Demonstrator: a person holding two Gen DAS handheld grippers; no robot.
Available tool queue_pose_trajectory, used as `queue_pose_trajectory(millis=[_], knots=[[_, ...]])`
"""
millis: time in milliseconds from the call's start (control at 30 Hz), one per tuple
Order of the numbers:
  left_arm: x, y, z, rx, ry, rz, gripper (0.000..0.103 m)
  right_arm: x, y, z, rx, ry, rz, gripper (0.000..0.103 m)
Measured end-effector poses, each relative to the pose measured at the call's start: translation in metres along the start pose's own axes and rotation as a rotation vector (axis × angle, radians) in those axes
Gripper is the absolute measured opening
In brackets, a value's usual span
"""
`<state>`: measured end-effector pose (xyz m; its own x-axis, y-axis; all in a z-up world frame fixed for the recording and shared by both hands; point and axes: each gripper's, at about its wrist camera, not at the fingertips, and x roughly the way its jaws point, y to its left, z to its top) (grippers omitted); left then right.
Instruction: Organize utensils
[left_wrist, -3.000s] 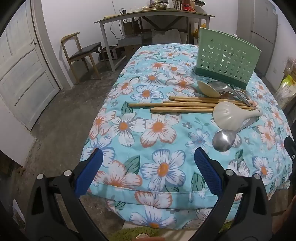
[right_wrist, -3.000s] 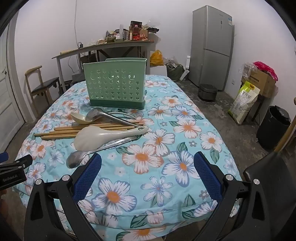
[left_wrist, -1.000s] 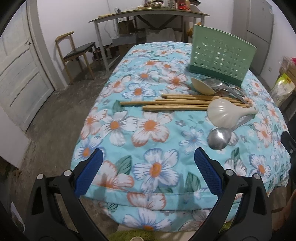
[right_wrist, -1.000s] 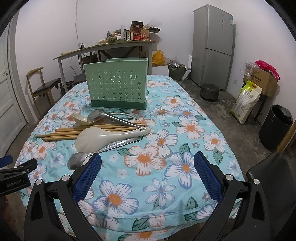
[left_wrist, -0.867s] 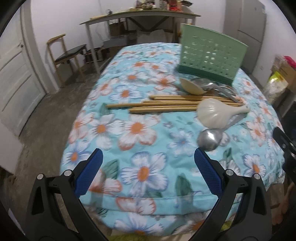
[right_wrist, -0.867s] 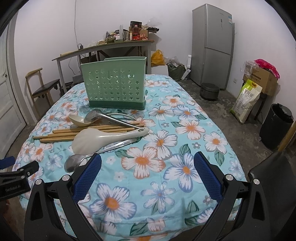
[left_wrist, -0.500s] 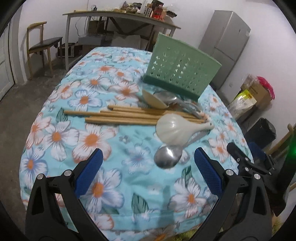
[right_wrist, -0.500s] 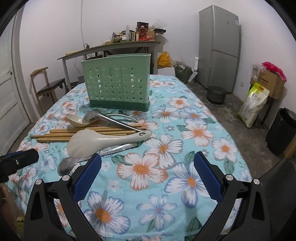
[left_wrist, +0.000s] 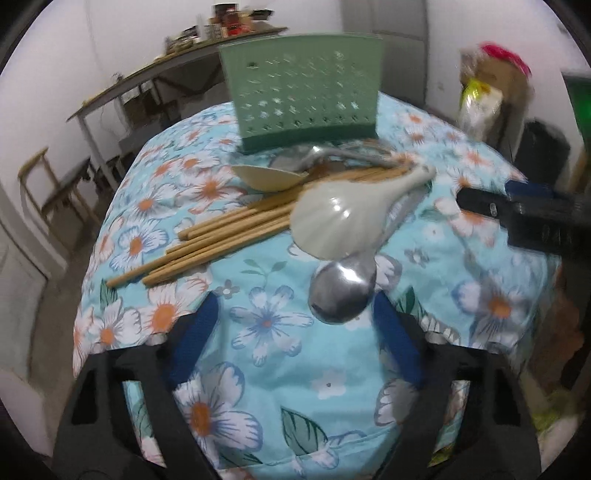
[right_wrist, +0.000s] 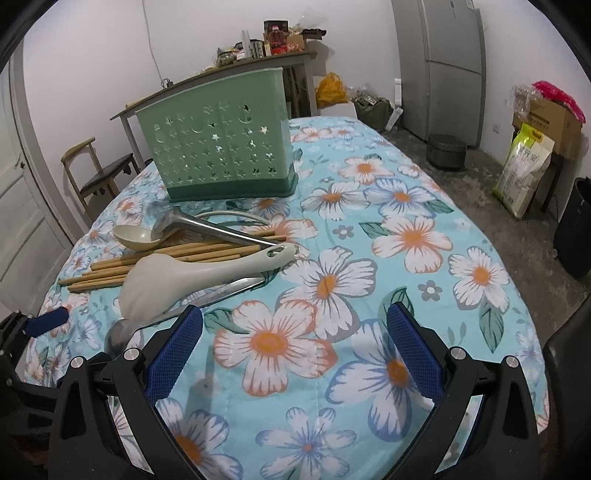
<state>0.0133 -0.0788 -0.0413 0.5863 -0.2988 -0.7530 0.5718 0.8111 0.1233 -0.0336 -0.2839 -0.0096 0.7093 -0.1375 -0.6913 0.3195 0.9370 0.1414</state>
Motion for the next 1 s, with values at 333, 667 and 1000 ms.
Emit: queue_pose_trajectory(millis=[333,667,1000], knots=[[0.007,-0.018,0.000,0.144,-0.035,0.008,0.055,0.009,-0.001,-0.001,0.018,0.032,0.014,0.097],[0.001,-0.027,0.003,0.195,-0.068,-0.030,0.020,0.004,0.005,-0.002,0.007,0.031,0.017,0.097],[-0.009,-0.009,-0.005,0.132,-0.025,-0.071,0.003,-0.008,0.008,-0.002,0.010,0.017,0.023,0.097]])
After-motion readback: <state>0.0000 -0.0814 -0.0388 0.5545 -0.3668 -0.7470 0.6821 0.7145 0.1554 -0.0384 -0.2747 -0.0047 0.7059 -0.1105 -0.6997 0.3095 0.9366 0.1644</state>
